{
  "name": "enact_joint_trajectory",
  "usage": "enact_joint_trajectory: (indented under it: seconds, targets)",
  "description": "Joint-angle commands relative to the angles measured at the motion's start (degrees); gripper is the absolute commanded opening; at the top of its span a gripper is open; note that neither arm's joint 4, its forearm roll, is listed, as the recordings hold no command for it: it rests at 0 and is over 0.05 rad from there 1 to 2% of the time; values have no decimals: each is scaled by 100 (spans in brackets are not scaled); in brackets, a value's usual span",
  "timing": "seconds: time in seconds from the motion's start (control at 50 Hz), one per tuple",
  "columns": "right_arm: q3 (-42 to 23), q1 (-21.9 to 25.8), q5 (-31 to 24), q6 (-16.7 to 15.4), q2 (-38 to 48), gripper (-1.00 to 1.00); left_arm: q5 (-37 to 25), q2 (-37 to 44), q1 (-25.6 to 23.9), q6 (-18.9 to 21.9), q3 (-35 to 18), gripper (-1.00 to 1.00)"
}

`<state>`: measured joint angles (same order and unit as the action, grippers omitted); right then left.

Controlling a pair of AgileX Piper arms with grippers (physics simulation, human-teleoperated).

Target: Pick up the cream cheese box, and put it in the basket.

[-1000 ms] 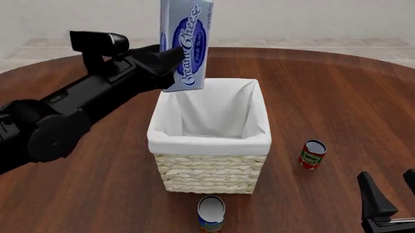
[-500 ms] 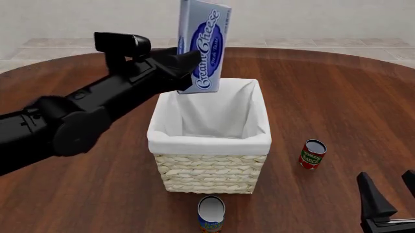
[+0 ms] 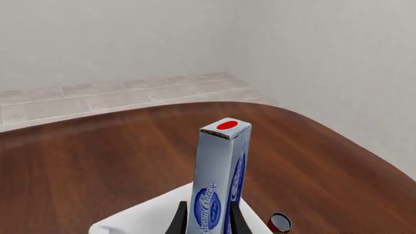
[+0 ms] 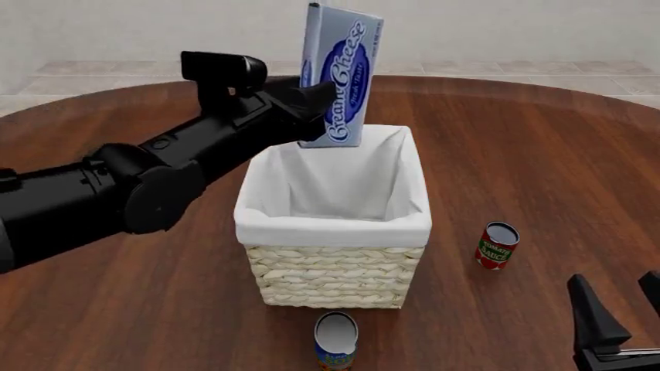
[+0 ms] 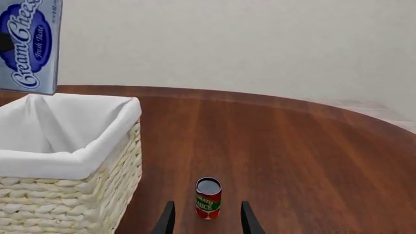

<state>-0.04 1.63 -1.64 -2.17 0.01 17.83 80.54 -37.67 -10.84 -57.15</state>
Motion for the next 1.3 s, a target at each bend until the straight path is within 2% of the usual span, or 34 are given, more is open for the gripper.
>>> enact_joint_trajectory:
  seconds: [0.02,0.58,1.06,1.3]
  targets:
    - [0,-8,-3,17,0,100,66,275,33,58,-189,-100]
    - [-89,26,-33,-41,0,100,280,764,79,68,-209,-100]
    - [-32,41,13,-7,0,100,649,898,106,11,172,-100]
    - [-23,41,13,-9,0,100,664,973,101,33,188,-100]
